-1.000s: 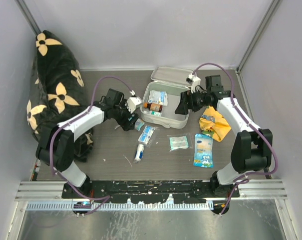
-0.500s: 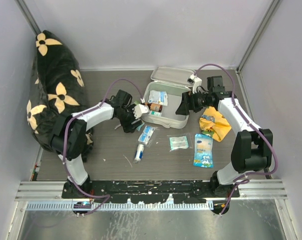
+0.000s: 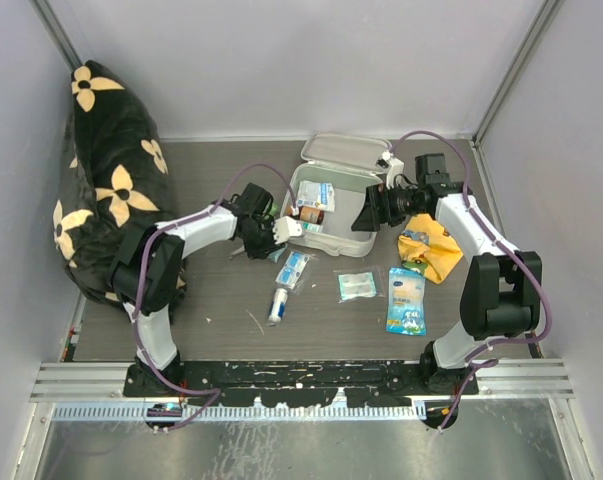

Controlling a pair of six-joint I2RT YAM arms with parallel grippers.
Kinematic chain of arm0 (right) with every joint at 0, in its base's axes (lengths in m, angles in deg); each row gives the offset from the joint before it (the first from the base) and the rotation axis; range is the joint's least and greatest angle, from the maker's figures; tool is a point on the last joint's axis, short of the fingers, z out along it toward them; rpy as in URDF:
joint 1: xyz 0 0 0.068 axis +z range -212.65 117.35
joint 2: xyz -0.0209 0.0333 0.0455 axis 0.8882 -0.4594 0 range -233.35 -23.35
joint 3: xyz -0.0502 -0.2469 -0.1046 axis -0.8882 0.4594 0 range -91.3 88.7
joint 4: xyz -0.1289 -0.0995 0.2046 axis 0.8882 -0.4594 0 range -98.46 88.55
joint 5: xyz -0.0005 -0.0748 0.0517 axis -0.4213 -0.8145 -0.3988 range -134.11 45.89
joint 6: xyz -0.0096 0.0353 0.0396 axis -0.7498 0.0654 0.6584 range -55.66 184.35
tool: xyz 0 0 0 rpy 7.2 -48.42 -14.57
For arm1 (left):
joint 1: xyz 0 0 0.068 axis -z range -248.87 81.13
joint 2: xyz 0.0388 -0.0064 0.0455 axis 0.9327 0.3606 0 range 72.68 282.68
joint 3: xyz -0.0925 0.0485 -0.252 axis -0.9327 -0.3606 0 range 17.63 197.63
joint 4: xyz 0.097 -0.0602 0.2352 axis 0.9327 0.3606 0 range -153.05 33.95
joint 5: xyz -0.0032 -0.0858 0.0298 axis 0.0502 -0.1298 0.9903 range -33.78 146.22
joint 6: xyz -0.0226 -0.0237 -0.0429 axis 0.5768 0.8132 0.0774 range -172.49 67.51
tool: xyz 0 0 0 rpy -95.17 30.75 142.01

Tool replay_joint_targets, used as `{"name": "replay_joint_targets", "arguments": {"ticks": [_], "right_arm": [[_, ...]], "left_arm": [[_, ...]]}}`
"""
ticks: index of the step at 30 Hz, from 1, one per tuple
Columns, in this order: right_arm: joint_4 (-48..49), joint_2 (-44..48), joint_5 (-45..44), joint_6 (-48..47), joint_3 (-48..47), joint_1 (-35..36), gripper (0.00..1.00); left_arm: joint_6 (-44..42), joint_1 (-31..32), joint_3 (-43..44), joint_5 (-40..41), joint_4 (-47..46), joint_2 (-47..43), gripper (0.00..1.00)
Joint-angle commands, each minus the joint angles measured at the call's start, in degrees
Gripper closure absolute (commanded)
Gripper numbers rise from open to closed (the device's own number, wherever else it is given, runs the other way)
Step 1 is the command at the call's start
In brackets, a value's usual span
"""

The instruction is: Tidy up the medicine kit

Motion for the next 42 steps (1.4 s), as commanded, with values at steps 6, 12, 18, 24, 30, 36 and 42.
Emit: {"name": "replay_joint_targets", "arguments": {"ticks": [6,12,18,24,30,36,42], "right_arm": [[-0.5,0.5,3.0,-1.2,-1.4,-0.2,0.15],[2.2,1.7,6.2,0.2,0.1,-0.2,0.15],[17.5,3.2,10.6,13.1,7.1,0.0,0.17],[37.8,2.9,13.0,33.9,11.7,1.6,0.18],[53.7,-1.2,11.3,50.4,12.7,4.1,0.18],[60.3,-7.5,9.9,58.6,10.0,8.2,0.18],[68.7,-12.5,10.3,66.3,8.5,12.1,0.20]], "left_arm": [[-1.1,1.8,-2.9,3.4,-1.4,-4.2,0.87],[0.1,2.2,-4.5,4.1,0.1,-9.0,0.94],[3.1,2.3,-2.5,3.4,2.2,-13.6,0.97],[9.1,3.3,1.9,4.6,1.9,-15.9,0.97],[15.1,4.5,6.6,8.3,-0.8,-15.3,0.96],[22.6,5.5,11.1,10.1,-2.1,-13.6,0.96],[27.6,6.9,11.8,12.1,-3.4,-12.6,0.96]]}}
